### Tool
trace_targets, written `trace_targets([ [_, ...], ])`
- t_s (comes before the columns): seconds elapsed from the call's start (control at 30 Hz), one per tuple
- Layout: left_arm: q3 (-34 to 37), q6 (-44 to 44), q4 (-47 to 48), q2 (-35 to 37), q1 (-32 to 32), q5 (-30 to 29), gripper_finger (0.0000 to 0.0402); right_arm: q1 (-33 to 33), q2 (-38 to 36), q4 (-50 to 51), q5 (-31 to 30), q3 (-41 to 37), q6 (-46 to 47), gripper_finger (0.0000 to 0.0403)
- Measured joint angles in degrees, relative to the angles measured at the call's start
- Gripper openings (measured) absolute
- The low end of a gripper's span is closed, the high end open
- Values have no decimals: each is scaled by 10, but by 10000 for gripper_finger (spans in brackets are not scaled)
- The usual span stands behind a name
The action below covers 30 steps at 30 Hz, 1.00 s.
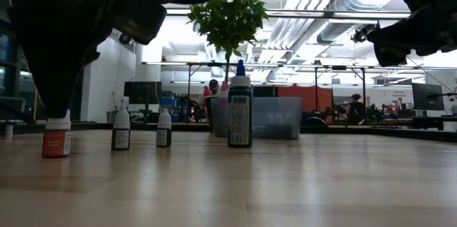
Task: Pick & Place food coloring
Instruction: Put the small brown food coloring bottle into the black bin
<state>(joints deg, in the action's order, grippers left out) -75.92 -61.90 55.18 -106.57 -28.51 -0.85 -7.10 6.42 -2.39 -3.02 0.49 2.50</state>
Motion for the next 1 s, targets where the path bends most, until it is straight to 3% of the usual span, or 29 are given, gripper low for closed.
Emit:
trace_targets([
  [1.0, 0, 46, -2, -6, 0, -1, 197, 0, 0, 0, 0, 0, 0, 2],
])
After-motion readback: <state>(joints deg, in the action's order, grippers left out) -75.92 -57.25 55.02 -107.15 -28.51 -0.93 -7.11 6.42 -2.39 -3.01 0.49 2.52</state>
